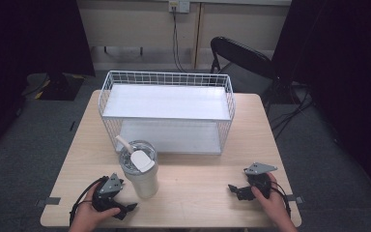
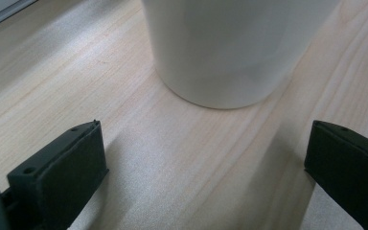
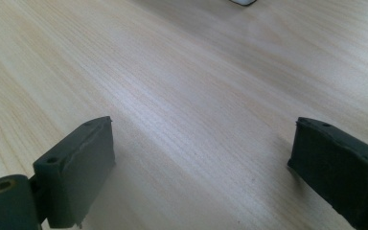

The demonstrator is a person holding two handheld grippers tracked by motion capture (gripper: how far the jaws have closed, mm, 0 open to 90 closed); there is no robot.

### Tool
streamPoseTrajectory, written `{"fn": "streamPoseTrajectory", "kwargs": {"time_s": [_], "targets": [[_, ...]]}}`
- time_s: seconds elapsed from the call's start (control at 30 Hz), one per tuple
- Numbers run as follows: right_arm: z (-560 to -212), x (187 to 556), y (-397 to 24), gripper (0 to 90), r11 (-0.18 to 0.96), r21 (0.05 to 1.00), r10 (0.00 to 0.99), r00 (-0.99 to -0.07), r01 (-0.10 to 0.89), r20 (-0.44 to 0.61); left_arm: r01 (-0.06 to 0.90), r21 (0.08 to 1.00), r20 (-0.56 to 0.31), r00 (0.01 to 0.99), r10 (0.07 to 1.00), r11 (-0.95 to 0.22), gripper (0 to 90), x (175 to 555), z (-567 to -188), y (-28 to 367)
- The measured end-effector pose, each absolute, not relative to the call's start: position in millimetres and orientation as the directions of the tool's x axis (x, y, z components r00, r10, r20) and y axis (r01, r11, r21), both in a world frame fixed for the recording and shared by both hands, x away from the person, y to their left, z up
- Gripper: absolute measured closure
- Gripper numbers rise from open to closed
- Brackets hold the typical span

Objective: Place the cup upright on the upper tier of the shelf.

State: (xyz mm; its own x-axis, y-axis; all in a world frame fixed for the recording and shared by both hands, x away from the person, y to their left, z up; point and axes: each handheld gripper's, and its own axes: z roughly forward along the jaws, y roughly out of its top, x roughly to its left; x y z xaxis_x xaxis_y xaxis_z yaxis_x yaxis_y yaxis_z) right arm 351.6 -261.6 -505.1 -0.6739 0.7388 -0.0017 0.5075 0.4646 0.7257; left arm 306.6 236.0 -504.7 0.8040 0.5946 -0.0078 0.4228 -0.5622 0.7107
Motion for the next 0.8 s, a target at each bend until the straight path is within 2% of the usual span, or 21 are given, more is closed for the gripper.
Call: {"fn": "streamPoseTrajectory", "kwargs": {"time_s": [0.17, 0.27, 0.4, 0.57, 0.8], "targets": [[-505, 351, -261, 7.5, 0.463, 0.725, 0.741, -0.672, 0.509, -0.001, 0.425, 0.710, -0.009, 0.803, 0.596, -0.561, 2.6, 305, -503, 236], [-505, 351, -261, 7.5, 0.463, 0.726, 0.740, -0.672, 0.509, -0.001, 0.429, 0.720, -0.019, 0.798, 0.602, -0.546, 18.5, 304, -500, 235], [-505, 351, -261, 7.5, 0.463, 0.726, 0.741, -0.672, 0.509, -0.001, 0.440, 0.728, -0.038, 0.791, 0.611, -0.526, 16.6, 305, -497, 234], [-505, 351, -261, 7.5, 0.463, 0.725, 0.740, -0.672, 0.509, -0.001, 0.441, 0.805, -0.114, 0.773, 0.625, -0.398, 16.6, 303, -484, 237], [-505, 351, -261, 7.5, 0.463, 0.725, 0.741, -0.672, 0.509, -0.001, 0.411, 0.875, -0.175, 0.762, 0.623, -0.257, 15.9, 303, -472, 237]]}}
